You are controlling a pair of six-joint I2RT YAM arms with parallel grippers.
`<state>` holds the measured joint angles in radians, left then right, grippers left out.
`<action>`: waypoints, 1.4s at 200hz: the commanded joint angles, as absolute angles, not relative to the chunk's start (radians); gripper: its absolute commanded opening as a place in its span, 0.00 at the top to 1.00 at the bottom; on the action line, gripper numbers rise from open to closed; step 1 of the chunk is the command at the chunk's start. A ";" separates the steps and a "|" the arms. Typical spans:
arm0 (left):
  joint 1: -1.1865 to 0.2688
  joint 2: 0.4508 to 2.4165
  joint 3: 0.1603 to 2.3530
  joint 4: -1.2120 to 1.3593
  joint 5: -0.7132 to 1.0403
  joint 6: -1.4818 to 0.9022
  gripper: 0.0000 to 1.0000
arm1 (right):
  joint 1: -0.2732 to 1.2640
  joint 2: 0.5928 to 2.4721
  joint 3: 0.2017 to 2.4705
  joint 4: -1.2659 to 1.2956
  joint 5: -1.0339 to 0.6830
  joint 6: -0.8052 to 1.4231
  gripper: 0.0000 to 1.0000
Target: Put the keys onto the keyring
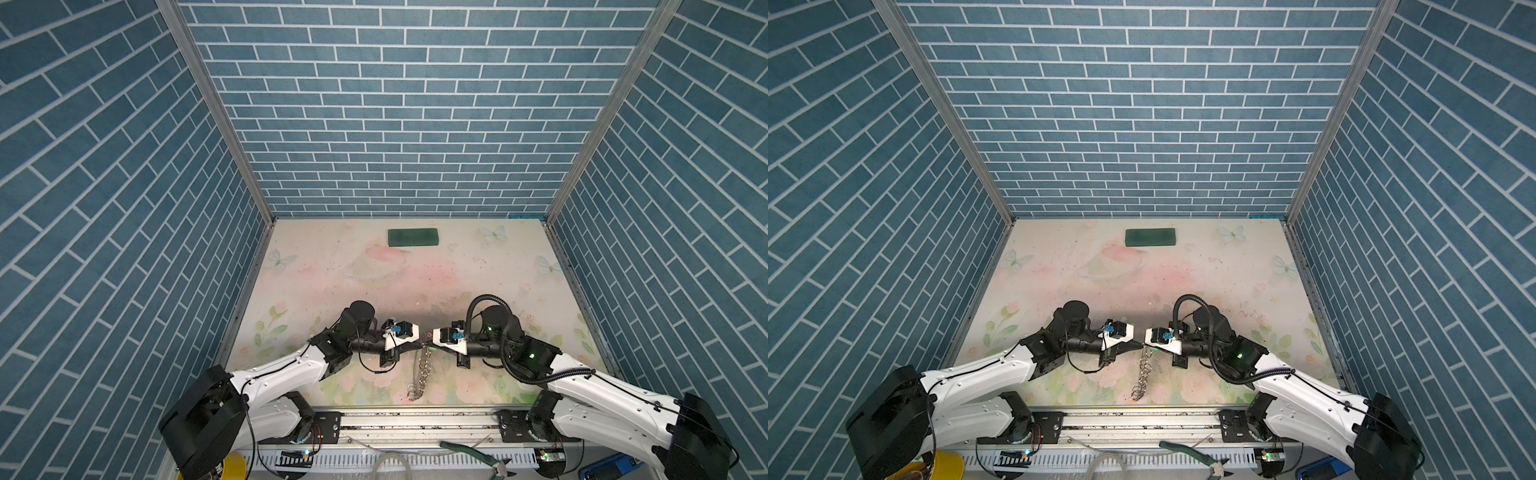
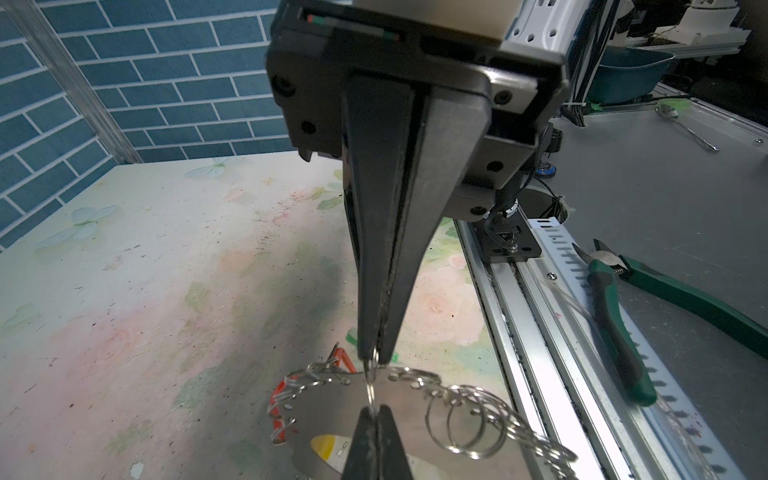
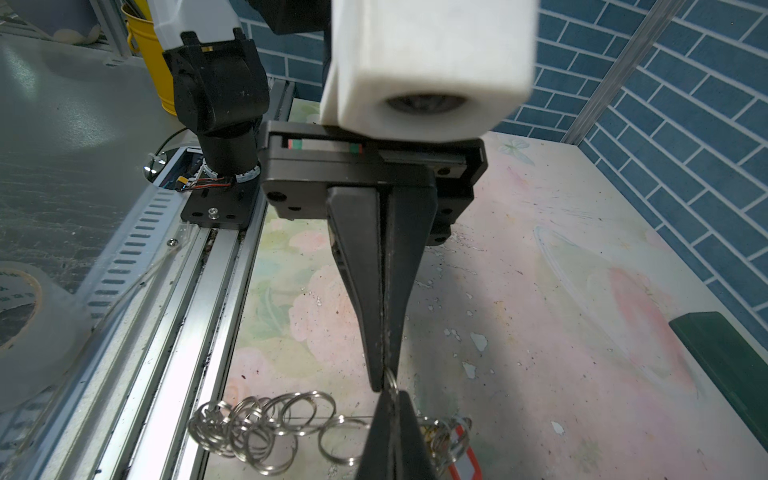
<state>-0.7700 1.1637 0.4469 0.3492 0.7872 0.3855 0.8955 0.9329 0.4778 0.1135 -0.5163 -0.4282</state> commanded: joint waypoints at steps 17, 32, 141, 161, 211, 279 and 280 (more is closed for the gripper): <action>-0.796 1.190 0.470 0.275 0.847 0.399 1.00 | 0.909 0.954 0.526 0.189 -0.425 -0.479 1.00; -0.801 1.191 0.473 0.269 0.846 0.403 1.00 | 0.910 0.964 0.529 0.186 -0.412 -0.479 1.00; -0.828 1.204 0.491 0.229 0.842 0.423 1.00 | 0.915 0.985 0.547 0.200 -0.478 -0.467 1.00; -0.828 1.203 0.492 0.227 0.825 0.426 1.00 | 0.916 0.967 0.531 0.231 -0.463 -0.457 1.00; -0.827 1.193 0.484 0.251 0.791 0.405 1.00 | 0.913 0.915 0.496 0.208 -0.436 -0.454 1.00; -0.824 1.196 0.481 0.258 0.792 0.402 1.00 | 0.912 0.898 0.487 0.200 -0.447 -0.445 1.00; -0.824 1.196 0.481 0.258 0.793 0.402 1.00 | 0.912 0.899 0.487 0.201 -0.447 -0.445 1.00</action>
<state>-0.8001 1.1847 0.4862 0.3050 0.7345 0.3977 0.9089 0.9096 0.4904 0.1223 -0.4488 -0.4271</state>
